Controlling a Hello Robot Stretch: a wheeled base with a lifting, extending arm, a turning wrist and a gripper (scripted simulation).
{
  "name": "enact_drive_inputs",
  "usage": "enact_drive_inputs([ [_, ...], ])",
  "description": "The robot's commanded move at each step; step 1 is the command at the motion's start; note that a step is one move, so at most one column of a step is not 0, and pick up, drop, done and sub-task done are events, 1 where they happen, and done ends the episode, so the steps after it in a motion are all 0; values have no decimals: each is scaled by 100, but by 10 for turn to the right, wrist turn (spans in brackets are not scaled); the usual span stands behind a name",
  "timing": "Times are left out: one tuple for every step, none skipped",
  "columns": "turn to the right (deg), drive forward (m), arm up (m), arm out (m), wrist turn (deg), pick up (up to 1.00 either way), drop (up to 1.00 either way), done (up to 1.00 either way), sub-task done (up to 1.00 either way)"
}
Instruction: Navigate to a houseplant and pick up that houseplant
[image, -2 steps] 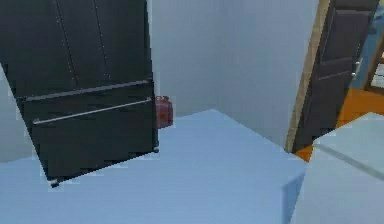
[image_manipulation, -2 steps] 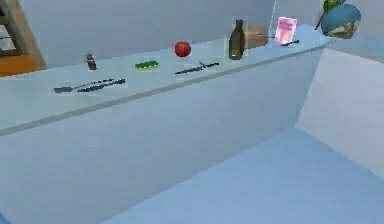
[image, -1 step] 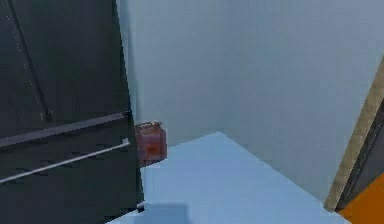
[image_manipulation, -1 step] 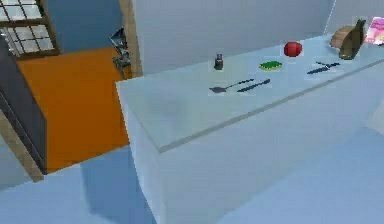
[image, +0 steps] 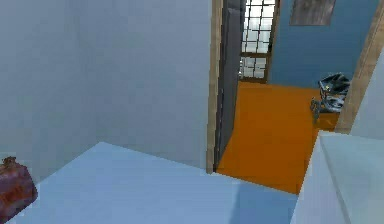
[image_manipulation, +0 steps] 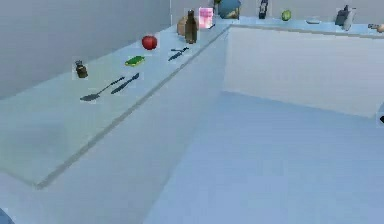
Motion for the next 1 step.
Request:
enact_drive_inputs([
  [0, 35, 0, 0, 0, 0, 0, 0, 0],
])
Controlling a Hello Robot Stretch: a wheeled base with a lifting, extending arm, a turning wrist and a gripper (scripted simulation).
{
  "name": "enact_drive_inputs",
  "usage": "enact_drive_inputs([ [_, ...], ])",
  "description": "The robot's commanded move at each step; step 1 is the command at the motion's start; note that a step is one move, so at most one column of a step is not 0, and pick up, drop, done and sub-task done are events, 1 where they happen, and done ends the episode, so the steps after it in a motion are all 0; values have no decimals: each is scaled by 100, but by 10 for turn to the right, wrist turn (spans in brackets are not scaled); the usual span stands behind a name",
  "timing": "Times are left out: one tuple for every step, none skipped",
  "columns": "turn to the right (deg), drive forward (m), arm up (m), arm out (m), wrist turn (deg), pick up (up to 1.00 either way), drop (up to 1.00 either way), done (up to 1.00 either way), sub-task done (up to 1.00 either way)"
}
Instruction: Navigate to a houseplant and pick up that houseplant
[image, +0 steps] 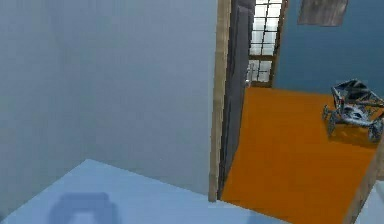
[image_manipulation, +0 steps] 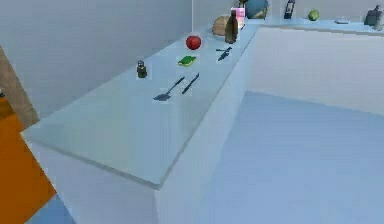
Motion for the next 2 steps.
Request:
enact_drive_inputs([
  [150, 0, 0, 0, 0, 0, 0, 0, 0],
  [0, 75, 0, 0, 0, 0, 0, 0, 0],
])
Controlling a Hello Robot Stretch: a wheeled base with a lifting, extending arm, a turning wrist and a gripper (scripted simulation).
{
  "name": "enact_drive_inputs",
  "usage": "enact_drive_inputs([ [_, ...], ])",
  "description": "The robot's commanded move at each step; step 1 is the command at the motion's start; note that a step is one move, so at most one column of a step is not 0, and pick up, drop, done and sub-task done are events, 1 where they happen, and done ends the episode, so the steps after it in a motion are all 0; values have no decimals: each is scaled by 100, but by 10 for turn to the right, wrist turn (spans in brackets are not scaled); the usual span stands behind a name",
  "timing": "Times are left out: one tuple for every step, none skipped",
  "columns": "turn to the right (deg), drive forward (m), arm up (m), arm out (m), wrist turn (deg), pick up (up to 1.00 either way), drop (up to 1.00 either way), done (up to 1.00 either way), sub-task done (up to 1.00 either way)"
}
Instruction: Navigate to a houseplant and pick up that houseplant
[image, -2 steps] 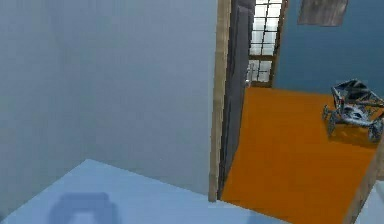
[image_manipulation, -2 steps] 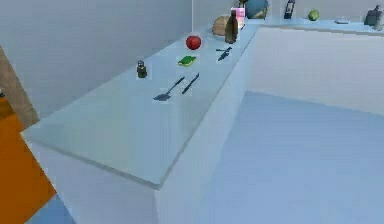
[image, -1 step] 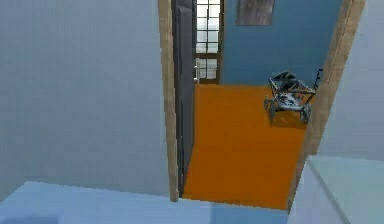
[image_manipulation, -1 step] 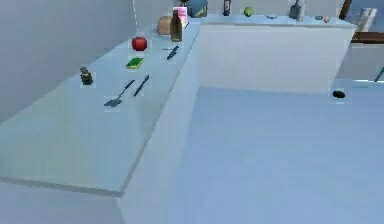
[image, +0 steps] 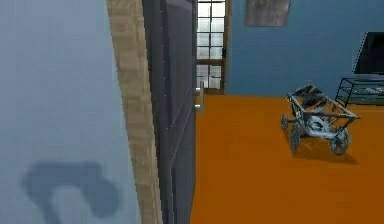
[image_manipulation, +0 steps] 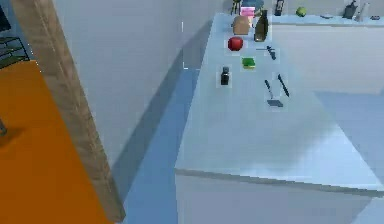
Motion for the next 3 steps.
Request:
enact_drive_inputs([
  [360, 0, 0, 0, 0, 0, 0, 0, 0],
  [0, 100, 0, 0, 0, 0, 0, 0, 0],
  [60, 0, 0, 0, 0, 0, 0, 0, 0],
])
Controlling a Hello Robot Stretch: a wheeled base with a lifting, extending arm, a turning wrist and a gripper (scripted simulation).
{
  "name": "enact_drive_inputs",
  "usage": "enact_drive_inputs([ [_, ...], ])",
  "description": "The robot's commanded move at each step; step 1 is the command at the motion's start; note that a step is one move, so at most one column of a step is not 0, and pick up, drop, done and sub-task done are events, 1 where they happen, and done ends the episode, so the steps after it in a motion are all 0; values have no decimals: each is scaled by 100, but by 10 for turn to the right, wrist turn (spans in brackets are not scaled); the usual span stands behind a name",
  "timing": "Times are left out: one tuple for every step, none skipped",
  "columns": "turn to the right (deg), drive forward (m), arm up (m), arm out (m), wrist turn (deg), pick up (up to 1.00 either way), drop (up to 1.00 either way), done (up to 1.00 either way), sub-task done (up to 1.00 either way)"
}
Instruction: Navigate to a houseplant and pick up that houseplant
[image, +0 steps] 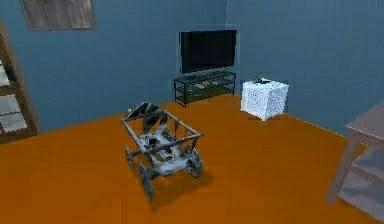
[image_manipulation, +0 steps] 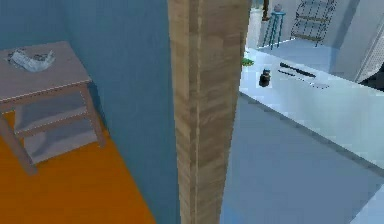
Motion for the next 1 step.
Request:
enact_drive_inputs([
  [0, 10, 0, 0, 0, 0, 0, 0, 0],
])
